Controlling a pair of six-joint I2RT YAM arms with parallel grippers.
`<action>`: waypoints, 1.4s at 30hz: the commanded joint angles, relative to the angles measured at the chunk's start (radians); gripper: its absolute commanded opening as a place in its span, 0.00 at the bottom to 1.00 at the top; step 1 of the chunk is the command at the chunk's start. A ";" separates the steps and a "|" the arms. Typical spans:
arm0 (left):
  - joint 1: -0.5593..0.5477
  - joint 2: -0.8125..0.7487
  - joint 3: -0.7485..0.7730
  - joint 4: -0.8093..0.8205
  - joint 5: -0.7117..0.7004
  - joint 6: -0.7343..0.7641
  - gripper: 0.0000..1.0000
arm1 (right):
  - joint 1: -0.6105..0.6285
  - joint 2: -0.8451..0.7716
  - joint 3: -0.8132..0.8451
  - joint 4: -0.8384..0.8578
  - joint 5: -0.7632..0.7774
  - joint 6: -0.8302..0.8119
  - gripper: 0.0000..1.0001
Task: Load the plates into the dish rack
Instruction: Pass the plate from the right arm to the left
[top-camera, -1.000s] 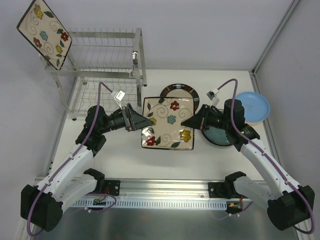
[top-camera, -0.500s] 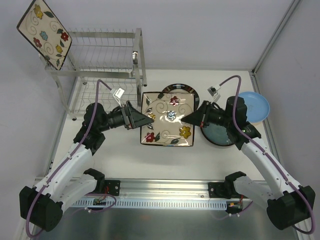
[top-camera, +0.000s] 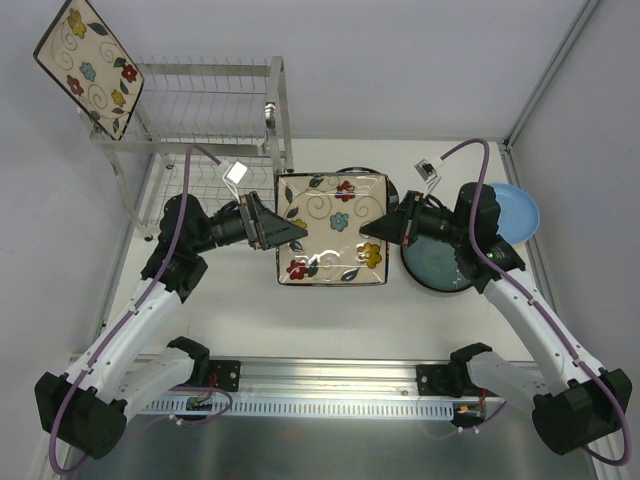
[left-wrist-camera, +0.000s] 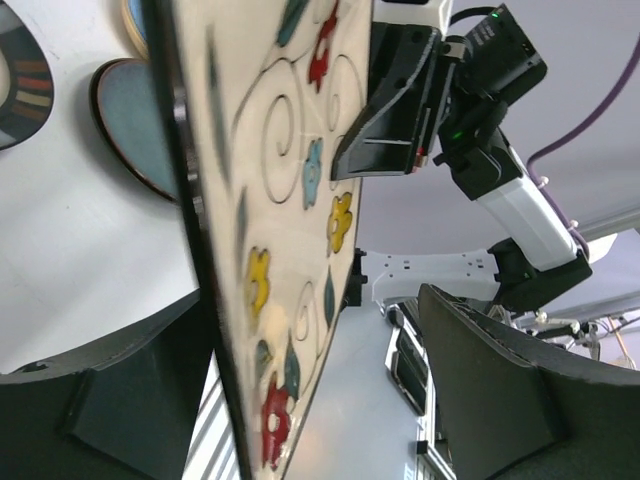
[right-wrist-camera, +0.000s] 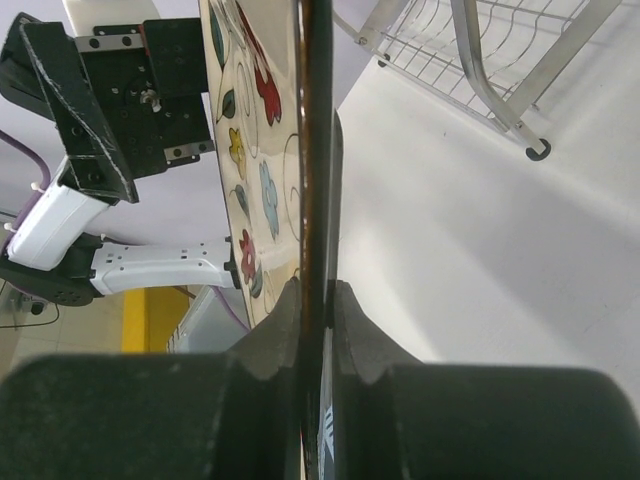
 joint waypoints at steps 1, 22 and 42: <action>0.006 0.004 0.056 0.030 0.053 0.020 0.78 | -0.001 -0.022 0.104 0.229 -0.070 0.013 0.00; -0.008 0.030 0.044 0.028 0.085 0.081 0.48 | 0.007 0.018 0.128 0.233 -0.065 0.007 0.00; -0.013 -0.074 0.036 0.028 0.022 0.242 0.00 | 0.004 -0.019 0.058 0.023 0.010 -0.130 0.53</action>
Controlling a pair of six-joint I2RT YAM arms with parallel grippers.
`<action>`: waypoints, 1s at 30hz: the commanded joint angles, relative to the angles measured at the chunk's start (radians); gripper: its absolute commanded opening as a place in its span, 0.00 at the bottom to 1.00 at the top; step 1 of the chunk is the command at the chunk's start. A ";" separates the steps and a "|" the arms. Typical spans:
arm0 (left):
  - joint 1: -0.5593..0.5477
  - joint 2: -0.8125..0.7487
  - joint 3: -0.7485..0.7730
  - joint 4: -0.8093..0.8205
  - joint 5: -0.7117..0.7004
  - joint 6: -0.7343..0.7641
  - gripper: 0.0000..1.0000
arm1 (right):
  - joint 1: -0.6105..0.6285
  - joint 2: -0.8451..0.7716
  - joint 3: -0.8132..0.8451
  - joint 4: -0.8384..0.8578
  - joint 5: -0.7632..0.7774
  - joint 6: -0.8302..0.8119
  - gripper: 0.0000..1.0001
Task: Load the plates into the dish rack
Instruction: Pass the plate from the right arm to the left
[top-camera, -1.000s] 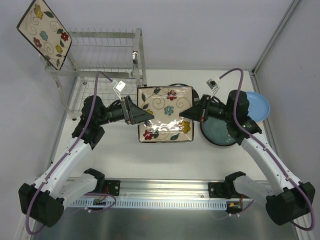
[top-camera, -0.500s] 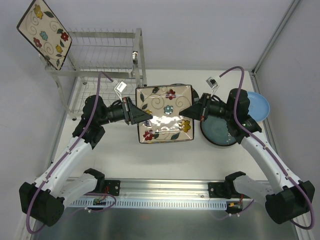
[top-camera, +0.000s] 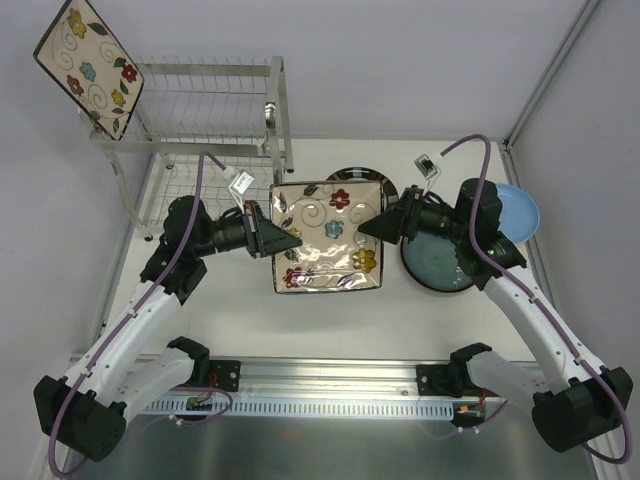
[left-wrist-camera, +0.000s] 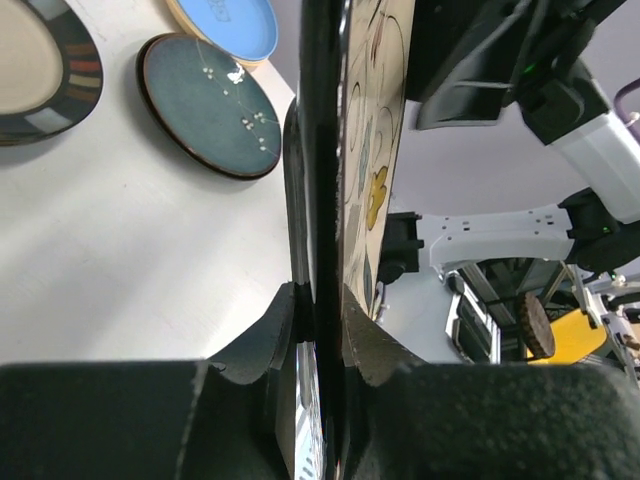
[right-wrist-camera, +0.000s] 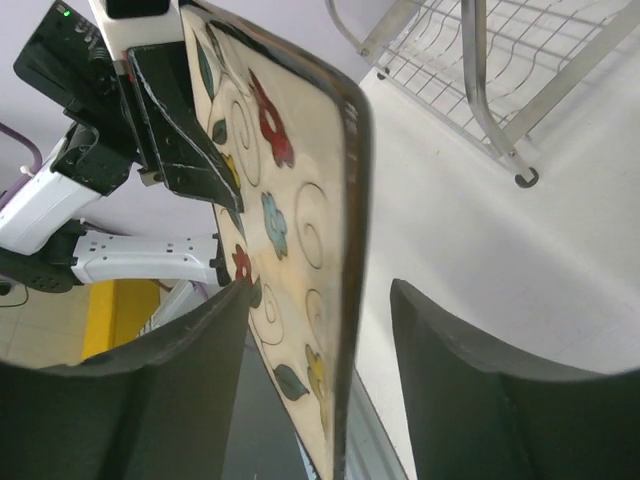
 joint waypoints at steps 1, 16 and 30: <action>-0.010 -0.073 0.029 0.136 -0.003 0.041 0.00 | -0.005 -0.050 0.020 0.001 0.036 -0.061 0.63; -0.008 -0.099 0.099 0.088 -0.130 0.093 0.00 | -0.032 -0.169 0.080 -0.353 0.249 -0.239 0.99; -0.008 -0.055 0.234 0.048 -0.195 0.141 0.00 | -0.040 -0.392 0.235 -0.648 0.726 -0.367 1.00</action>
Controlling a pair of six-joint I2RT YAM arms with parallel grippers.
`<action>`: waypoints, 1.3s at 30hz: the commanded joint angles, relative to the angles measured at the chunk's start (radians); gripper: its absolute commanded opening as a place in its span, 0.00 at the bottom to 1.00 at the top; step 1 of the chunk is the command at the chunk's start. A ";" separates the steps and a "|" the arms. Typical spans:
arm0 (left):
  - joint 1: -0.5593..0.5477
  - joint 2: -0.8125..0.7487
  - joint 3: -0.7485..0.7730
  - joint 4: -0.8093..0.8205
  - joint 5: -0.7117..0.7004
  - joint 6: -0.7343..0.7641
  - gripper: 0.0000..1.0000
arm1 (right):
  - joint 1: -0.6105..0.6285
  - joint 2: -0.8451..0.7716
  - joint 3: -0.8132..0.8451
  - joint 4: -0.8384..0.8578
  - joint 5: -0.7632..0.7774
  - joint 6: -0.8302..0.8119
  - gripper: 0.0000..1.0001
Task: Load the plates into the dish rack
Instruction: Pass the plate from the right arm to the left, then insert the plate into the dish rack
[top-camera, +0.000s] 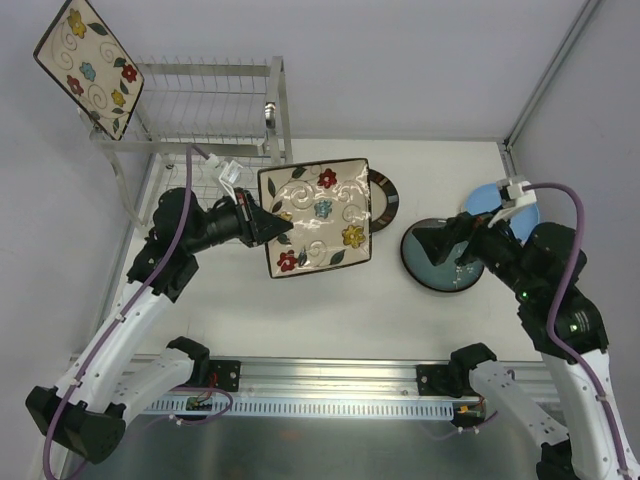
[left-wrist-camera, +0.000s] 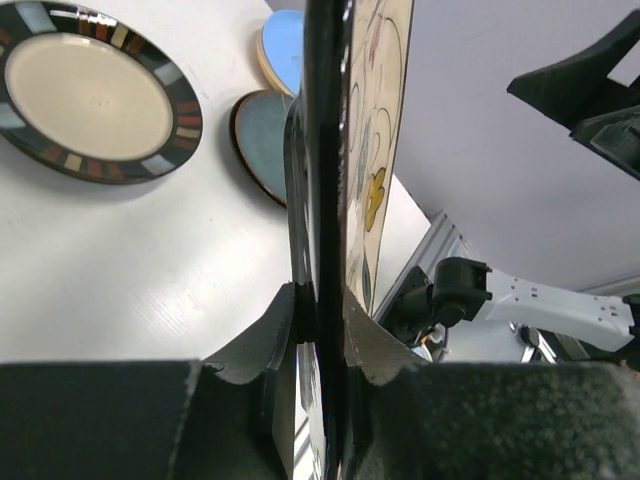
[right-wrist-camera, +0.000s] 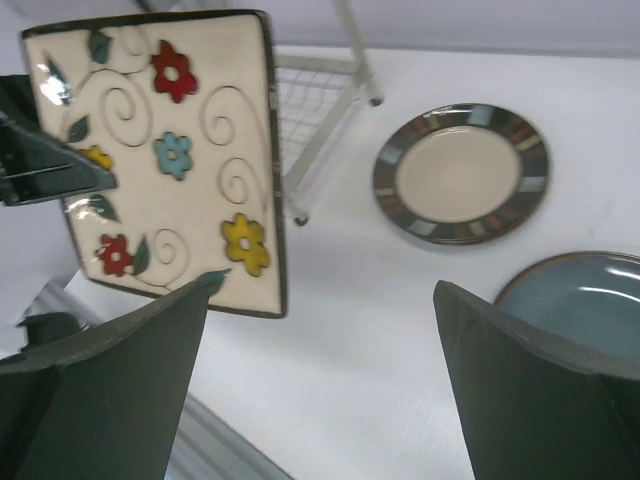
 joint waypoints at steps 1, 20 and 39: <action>-0.008 -0.019 0.153 0.238 0.001 -0.004 0.00 | -0.006 -0.060 0.018 -0.073 0.221 -0.037 1.00; -0.007 0.171 0.513 0.249 0.005 -0.015 0.00 | -0.006 -0.161 -0.051 -0.136 0.429 -0.039 1.00; 0.199 0.408 0.955 0.260 -0.214 0.128 0.00 | -0.006 -0.161 -0.029 -0.182 0.398 -0.086 1.00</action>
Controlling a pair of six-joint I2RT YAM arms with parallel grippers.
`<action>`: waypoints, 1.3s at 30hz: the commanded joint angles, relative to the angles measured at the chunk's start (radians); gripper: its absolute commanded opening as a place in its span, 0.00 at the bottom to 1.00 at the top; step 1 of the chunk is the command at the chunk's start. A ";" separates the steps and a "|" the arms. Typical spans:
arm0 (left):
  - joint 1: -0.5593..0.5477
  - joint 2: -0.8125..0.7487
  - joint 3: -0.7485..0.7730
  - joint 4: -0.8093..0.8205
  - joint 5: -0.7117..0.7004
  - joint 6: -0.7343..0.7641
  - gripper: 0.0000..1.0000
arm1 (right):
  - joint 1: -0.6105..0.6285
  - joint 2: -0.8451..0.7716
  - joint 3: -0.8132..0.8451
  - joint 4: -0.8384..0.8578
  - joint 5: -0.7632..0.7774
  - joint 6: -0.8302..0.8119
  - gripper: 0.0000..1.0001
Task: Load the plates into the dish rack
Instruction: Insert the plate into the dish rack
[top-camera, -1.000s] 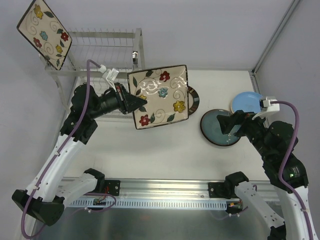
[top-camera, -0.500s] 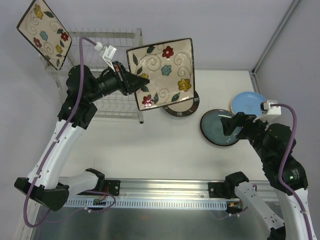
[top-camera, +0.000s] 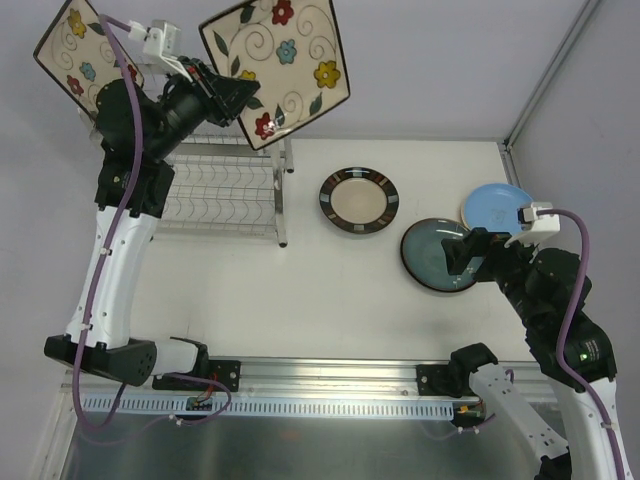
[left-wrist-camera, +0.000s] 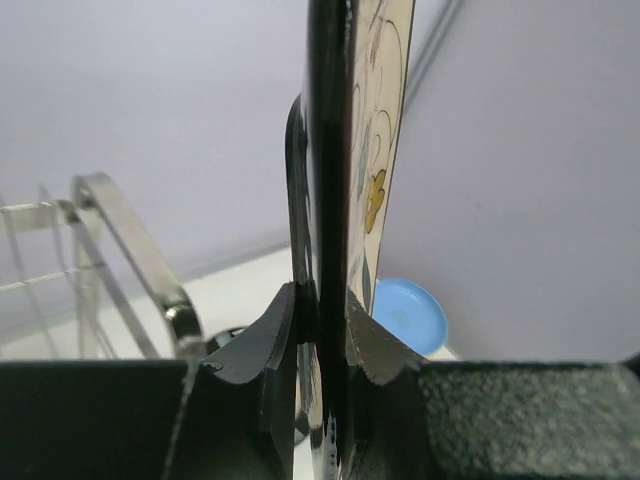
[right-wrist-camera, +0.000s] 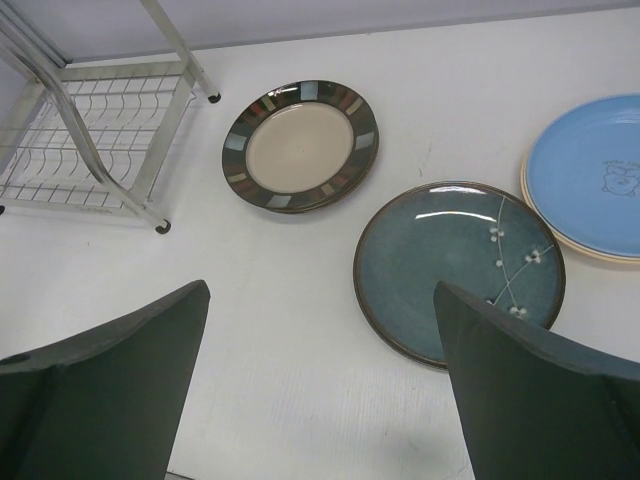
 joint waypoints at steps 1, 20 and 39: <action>0.064 -0.015 0.149 0.278 -0.064 0.009 0.00 | -0.004 0.003 0.024 -0.007 -0.004 -0.036 0.99; 0.466 0.019 0.220 0.323 -0.112 0.139 0.00 | -0.005 0.106 0.013 0.071 -0.139 -0.067 0.99; 0.543 0.057 0.212 0.271 -0.247 0.436 0.00 | -0.005 0.207 -0.010 0.125 -0.206 -0.095 1.00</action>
